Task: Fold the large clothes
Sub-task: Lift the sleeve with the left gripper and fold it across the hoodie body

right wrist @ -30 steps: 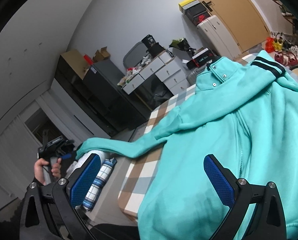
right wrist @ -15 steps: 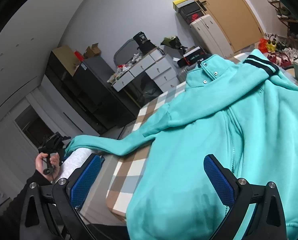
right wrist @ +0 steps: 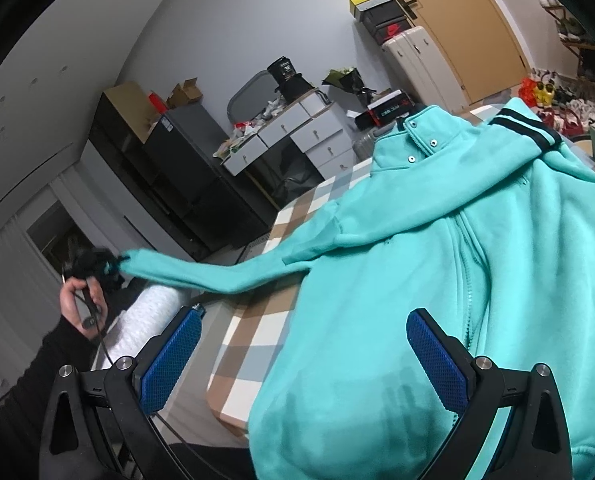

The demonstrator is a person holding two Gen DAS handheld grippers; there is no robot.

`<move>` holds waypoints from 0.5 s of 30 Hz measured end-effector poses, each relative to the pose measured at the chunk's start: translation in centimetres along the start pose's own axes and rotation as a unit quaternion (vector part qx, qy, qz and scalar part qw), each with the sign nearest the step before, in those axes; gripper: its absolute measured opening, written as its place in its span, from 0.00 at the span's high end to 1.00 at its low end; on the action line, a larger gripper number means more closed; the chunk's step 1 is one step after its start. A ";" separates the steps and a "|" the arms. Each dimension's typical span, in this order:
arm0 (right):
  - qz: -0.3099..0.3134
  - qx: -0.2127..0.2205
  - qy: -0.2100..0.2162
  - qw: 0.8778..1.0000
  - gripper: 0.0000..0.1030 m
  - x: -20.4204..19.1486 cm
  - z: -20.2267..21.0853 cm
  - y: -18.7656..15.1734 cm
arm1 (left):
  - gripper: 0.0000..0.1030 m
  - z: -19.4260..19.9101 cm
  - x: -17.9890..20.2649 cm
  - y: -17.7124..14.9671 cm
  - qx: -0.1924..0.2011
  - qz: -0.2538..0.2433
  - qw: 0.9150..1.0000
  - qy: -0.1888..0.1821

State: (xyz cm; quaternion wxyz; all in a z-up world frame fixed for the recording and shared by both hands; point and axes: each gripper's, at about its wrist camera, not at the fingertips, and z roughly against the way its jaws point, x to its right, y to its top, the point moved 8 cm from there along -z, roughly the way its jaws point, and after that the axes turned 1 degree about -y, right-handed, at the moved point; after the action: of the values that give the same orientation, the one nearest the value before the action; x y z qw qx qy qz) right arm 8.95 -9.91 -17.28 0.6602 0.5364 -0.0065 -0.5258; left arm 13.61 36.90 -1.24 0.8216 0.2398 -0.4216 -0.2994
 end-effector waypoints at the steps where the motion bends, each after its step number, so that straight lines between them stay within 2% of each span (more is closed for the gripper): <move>1: 0.000 0.000 0.000 1.000 0.00 0.0 0.0 0.0 | 0.95 0.3 1.4 0.3 0.005 -0.013 1.000 -0.013; 3: 0.001 0.007 -0.004 1.000 0.00 0.0 0.3 0.1 | 0.96 1.3 7.2 0.3 0.018 -0.042 0.997 -0.058; 5: 0.003 0.020 -0.015 1.000 0.00 0.2 0.7 0.5 | 0.96 1.6 12.0 -0.2 0.011 -0.061 0.994 -0.094; 7: -0.005 0.024 -0.019 1.000 0.00 0.6 0.9 0.7 | 0.96 1.7 18.4 -1.4 -0.002 -0.098 0.987 -0.125; 9: -0.016 0.028 -0.029 0.999 0.00 1.3 1.2 0.9 | 0.96 1.7 25.6 -3.8 -0.017 -0.146 0.977 -0.155; 11: -0.025 0.038 -0.078 0.996 0.00 2.8 1.6 1.2 | 0.96 1.4 31.9 -6.9 -0.034 -0.198 0.964 -0.175; 13: -0.010 0.067 -0.182 0.981 0.00 5.1 2.7 1.9 | 0.96 0.2 37.8 -11.1 -0.053 -0.240 0.950 -0.192; 14: -0.006 0.073 -0.212 0.974 0.00 6.0 3.1 2.3 | 0.96 -1.1 41.1 -14.6 -0.083 -0.250 0.942 -0.210; 15: -0.016 0.081 -0.232 0.969 0.00 7.3 3.9 2.9 | 0.96 -2.2 42.6 -16.9 -0.107 -0.255 0.936 -0.218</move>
State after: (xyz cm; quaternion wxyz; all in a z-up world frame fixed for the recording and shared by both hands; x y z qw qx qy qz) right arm 11.97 -18.10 -17.63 0.5862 0.4513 -0.1940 -0.6442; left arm 30.38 -4.28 10.05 0.6264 0.1787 -0.4802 -0.5874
